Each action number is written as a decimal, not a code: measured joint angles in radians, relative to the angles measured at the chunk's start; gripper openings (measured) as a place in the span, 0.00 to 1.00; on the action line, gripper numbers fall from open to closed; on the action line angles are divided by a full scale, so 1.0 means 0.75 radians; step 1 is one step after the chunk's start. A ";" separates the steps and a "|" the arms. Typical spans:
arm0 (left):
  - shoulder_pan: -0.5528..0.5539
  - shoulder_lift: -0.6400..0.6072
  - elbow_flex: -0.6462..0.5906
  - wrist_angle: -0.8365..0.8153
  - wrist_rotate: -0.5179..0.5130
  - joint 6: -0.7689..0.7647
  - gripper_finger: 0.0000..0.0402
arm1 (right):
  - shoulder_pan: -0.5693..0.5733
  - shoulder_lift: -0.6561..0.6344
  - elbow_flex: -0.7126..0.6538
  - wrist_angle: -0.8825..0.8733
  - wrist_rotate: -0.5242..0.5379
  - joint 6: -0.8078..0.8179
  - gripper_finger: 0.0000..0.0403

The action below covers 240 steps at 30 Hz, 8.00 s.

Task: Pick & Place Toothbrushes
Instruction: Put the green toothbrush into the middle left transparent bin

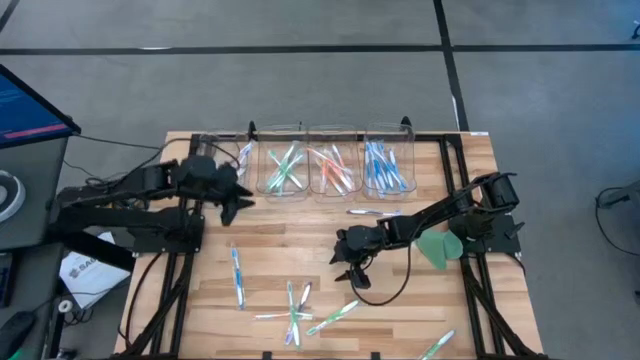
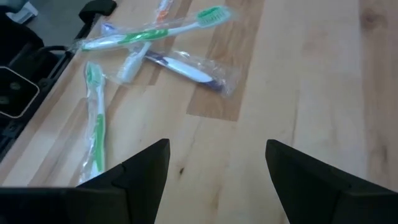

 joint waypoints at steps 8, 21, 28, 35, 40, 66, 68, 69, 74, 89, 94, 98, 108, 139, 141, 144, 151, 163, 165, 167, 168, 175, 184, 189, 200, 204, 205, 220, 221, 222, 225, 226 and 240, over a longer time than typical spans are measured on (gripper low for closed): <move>-0.201 0.015 -0.221 0.310 0.003 -0.080 0.37 | 0.011 -0.119 0.097 -0.365 -0.004 0.027 0.65; -0.559 0.013 -0.470 0.797 -0.001 -0.070 0.37 | 0.226 -0.159 0.477 -0.669 0.024 -0.193 0.65; -0.715 0.028 -0.611 1.171 -0.042 -0.131 0.37 | 0.359 -0.138 0.585 -0.752 0.299 -0.193 0.65; -0.840 0.106 -0.732 1.568 -0.051 -0.181 0.37 | 0.467 0.013 0.683 -0.762 0.389 -0.159 0.65; -0.882 0.191 -0.750 1.637 -0.054 -0.187 0.36 | 0.506 0.194 0.808 -0.869 0.391 -0.149 0.65; -0.987 0.551 -0.748 2.026 -0.210 -0.202 0.36 | 0.507 0.722 1.187 -1.229 0.444 0.217 0.43; -1.002 0.584 -0.748 2.030 -0.259 -0.200 0.36 | 0.505 0.721 1.188 -1.223 0.448 0.242 0.31; -1.007 0.600 -0.748 2.036 -0.281 -0.199 0.36 | 0.504 0.722 1.200 -1.233 0.447 0.248 0.25; -1.017 0.683 -0.748 2.074 -0.307 -0.206 0.36 | 0.504 0.741 1.297 -1.268 0.471 0.238 0.05; -1.016 0.824 -0.747 2.083 -0.306 -0.201 0.36 | 0.505 0.757 1.728 -2.208 0.915 0.265 0.00; -1.016 0.823 -0.748 2.083 -0.305 -0.109 0.36 | 0.426 0.755 1.882 -2.465 1.097 0.216 0.00; -1.016 0.822 -0.748 2.083 -0.305 -0.033 0.36 | 0.327 0.752 1.986 -2.477 1.183 0.067 0.00; -1.014 0.741 -0.747 2.093 -0.302 0.288 0.36 | -0.080 0.611 2.026 -2.379 1.360 -0.180 0.00; -1.015 0.733 -0.782 2.099 -0.302 0.041 0.36 | -0.612 0.612 1.749 -1.054 0.595 0.005 0.00; -1.015 0.733 -0.782 2.099 -0.299 0.000 0.36 | -0.627 0.611 1.714 -1.029 0.584 0.047 0.00; -1.015 0.733 -0.782 2.099 -0.272 -0.033 0.36 | -0.633 0.613 1.688 -1.046 0.570 0.062 0.00; -1.017 0.733 -0.782 2.099 -0.225 -0.043 0.36 | -0.618 0.674 1.692 -0.999 0.556 0.053 0.00; -1.019 0.733 -0.782 2.099 -0.217 -0.046 0.36 | -0.615 0.680 1.704 -1.048 0.557 0.051 0.35; -1.019 0.733 -0.782 2.099 -0.218 -0.046 0.36 | -0.608 0.680 1.726 -1.078 0.556 0.048 0.43; -1.019 0.733 -0.782 2.099 -0.218 -0.046 0.36 | -0.598 0.680 1.765 -1.149 0.556 0.047 0.50; -1.019 0.733 -0.782 2.099 -0.218 -0.046 0.36 | -0.593 0.680 1.794 -1.206 0.556 0.038 0.53; -1.019 0.733 -0.782 2.099 -0.218 -0.044 0.36 | -0.528 0.659 2.028 -1.724 0.555 -0.031 0.59; -1.015 0.733 -0.782 2.099 -0.225 -0.026 0.36 | -0.340 0.597 1.992 -2.156 0.485 0.056 0.55; -0.990 0.733 -0.782 2.100 -0.226 0.101 0.36 | -0.191 0.611 1.992 -2.392 0.485 0.062 0.54; -0.964 0.733 -0.782 2.100 -0.226 0.119 0.36 | 0.226 0.609 1.993 -2.472 0.485 0.196 0.54; -0.964 0.733 -0.782 2.100 -0.226 0.119 0.36 | 0.377 0.609 1.993 -2.471 0.486 0.409 0.54; -0.964 0.733 -0.782 2.100 -0.226 0.120 0.36 | 0.414 0.609 1.993 -2.471 0.486 0.485 0.54; -0.964 0.733 -0.782 2.135 -0.226 0.146 0.36 | 0.865 0.609 1.993 -2.471 0.561 2.127 0.54; -0.963 0.733 -0.782 2.135 -0.226 0.146 0.36 | 0.888 0.609 1.993 -2.471 0.561 2.228 0.54; -0.963 0.733 -0.782 2.135 -0.226 0.145 0.36 | 0.909 0.609 1.993 -2.471 0.561 2.329 0.54; -0.963 0.733 -0.782 2.135 -0.225 0.141 0.36 | 0.968 0.609 1.993 -2.471 0.561 2.614 0.54; -0.964 0.733 -0.782 2.135 -0.225 0.141 0.36 | 0.985 0.609 1.993 -2.471 0.561 2.690 0.54; -0.963 0.733 -0.782 2.136 -0.225 0.156 0.36 | 1.075 0.652 1.992 -2.471 0.449 2.721 0.54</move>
